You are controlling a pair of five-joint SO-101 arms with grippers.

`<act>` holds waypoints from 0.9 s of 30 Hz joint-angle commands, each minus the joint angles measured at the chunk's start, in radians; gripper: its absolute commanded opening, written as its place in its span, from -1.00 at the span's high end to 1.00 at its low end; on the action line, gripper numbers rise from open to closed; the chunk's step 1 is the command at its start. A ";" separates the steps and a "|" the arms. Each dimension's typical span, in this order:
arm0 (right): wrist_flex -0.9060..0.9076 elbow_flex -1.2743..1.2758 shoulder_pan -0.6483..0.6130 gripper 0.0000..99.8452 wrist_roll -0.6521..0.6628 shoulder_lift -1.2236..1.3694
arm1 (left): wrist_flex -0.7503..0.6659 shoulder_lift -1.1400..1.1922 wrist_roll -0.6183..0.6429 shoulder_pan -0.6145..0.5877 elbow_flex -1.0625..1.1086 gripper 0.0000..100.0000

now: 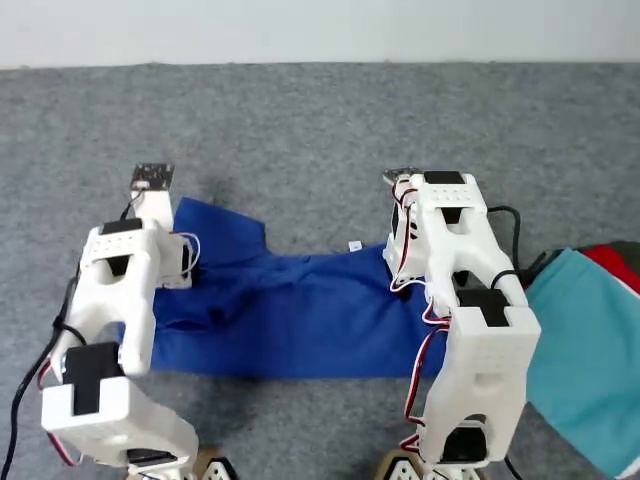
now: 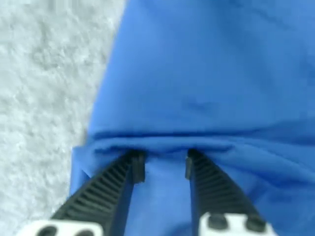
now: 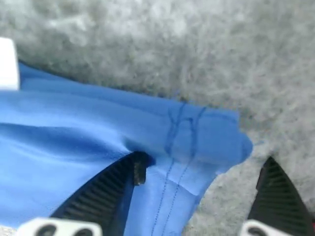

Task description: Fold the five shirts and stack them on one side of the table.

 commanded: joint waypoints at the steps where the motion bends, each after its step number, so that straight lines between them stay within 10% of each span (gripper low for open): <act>1: 0.002 -0.002 0.044 0.30 -0.014 0.019 | 0.003 0.006 0.038 0.005 -0.108 0.70; 12: 0.004 0.000 0.044 0.30 -0.015 0.019 | 0.017 0.000 0.044 0.008 -0.168 0.70; 19: 0.004 0.000 0.045 0.30 -0.015 0.019 | 0.379 -0.057 0.037 0.089 -0.220 0.70; 27: 0.004 0.000 0.045 0.30 -0.015 0.019 | 0.207 -0.011 0.041 0.126 -0.199 0.70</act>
